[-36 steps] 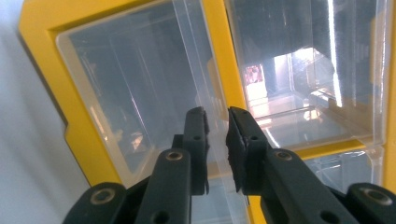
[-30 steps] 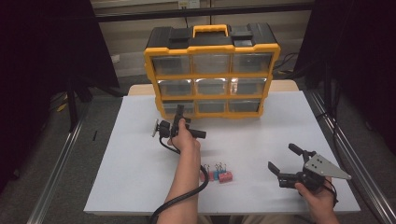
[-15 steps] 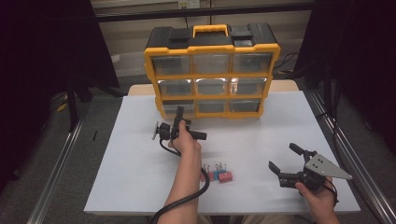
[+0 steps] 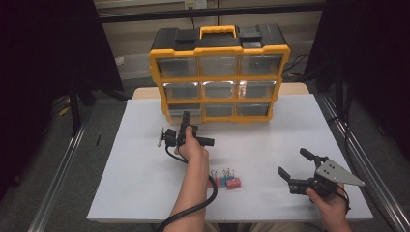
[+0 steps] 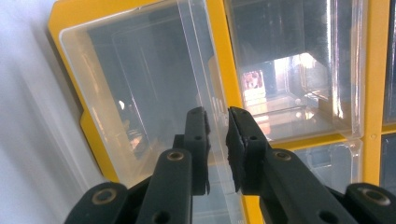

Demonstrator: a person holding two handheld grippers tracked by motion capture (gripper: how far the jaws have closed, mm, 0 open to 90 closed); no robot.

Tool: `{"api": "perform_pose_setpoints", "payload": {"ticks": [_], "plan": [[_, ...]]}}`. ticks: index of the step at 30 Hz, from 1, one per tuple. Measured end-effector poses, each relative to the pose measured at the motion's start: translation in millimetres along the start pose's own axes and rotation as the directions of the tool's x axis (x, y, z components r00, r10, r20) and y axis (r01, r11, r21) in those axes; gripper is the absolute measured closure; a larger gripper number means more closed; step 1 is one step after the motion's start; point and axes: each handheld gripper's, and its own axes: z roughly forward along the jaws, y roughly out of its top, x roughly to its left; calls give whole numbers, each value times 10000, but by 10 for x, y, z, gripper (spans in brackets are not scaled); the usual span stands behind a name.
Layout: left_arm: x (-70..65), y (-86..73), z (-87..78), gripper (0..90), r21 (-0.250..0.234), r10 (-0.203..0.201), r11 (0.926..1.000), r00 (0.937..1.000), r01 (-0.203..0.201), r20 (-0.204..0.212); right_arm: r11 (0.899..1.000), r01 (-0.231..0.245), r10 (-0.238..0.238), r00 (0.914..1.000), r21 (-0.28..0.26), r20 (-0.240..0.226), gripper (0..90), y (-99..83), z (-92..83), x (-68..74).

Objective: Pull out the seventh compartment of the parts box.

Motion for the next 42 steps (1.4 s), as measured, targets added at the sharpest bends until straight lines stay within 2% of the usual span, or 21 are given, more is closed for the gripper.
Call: {"api": "perform_pose_setpoints", "payload": {"ticks": [2, 5, 9, 10, 13, 17, 19, 20, 21, 26, 27, 28, 29, 31, 32, 34, 35, 37, 39, 42], "plan": [[13, 7, -21, 786, 210, 183, 9996, 9998, -180, -109, 10000, 16, -16, 10000, -26, 2, 25, 1, -2, -2], [-1, 2, -25, 787, 75, -67, 9999, 10000, 67, -50, 10000, -13, 13, 10000, -9, -14, 25, 0, -2, -3], [1, 1, -35, 788, 6, -161, 9999, 9999, 161, 22, 10000, 18, -18, 10000, -23, 1, 25, 1, -2, -3], [9, 3, -40, 788, 54, -26, 10000, 10000, 26, 31, 10000, 5, -5, 10000, -21, -9, 25, 1, -2, -4], [18, 4, -54, 788, 96, 1, 10000, 10000, -2, 80, 10000, 9, -9, 10000, -29, -13, 24, 2, -3, -6], [19, 5, -65, 789, 111, -47, 9999, 9999, 46, 92, 10000, 14, -14, 10000, -29, -3, 24, 2, -4, -6], [7, 0, -66, 789, 31, -233, 9997, 9997, 233, 40, 10000, 16, -16, 10000, -27, -2, 24, 2, -2, -6], [17, 0, -73, 789, 59, -56, 10000, 10000, 56, 70, 10000, 3, -3, 10000, -14, 11, 24, 1, -2, -6], [8, -3, -73, 788, 22, -172, 9999, 9998, 172, 34, 10000, -4, 4, 10000, -17, 10, 24, 2, -2, -6], [17, 0, -92, 788, 105, 27, 9999, 10000, -27, 26, 10000, -25, 25, 10000, -38, 11, 24, 3, -8, -7], [17, 1, -92, 788, 82, 21, 10000, 10000, -22, 41, 10000, -18, 18, 10000, -29, 16, 24, 3, -8, -7], [7, -3, -90, 788, 2, -177, 9998, 9998, 177, -8, 10000, -24, 24, 10000, -22, 3, 24, 2, -6, -7], [14, -4, -95, 788, -1, -163, 9999, 9998, 163, 110, 10000, -13, 13, 10000, -21, 18, 24, 2, -5, -4], [19, 0, -104, 787, 19, -46, 10000, 10000, 45, 83, 10000, -35, 35, 10000, -70, 29, 24, 5, -8, 0], [23, 3, -120, 788, 161, -68, 9998, 9999, 66, 130, 10000, -36, 36, 10000, -71, 50, 24, 6, -11, 0], [9, 1, -118, 788, 28, -153, 9999, 9999, 153, 46, 10000, 19, -18, 10000, -75, 44, 24, 6, -12, -5], [11, 4, -126, 787, 97, -61, 9999, 10000, 61, -30, 10000, 11, -11, 10000, -44, 2, 24, 7, -15, -9], [-4, 2, -132, 787, 54, -276, 9996, 9996, 276, -81, 10000, 16, -16, 10000, -61, 33, 24, 5, -10, -7], [8, -4, -140, 786, 13, -141, 9999, 9999, 141, 73, 10000, 0, 1, 10000, -70, 47, 24, 5, -7, -1], [0, -10, -152, 786, 91, -245, 9997, 9997, 246, -70, 10000, -13, 13, 10000, -56, 33, 24, 5, -8, 0]]}}
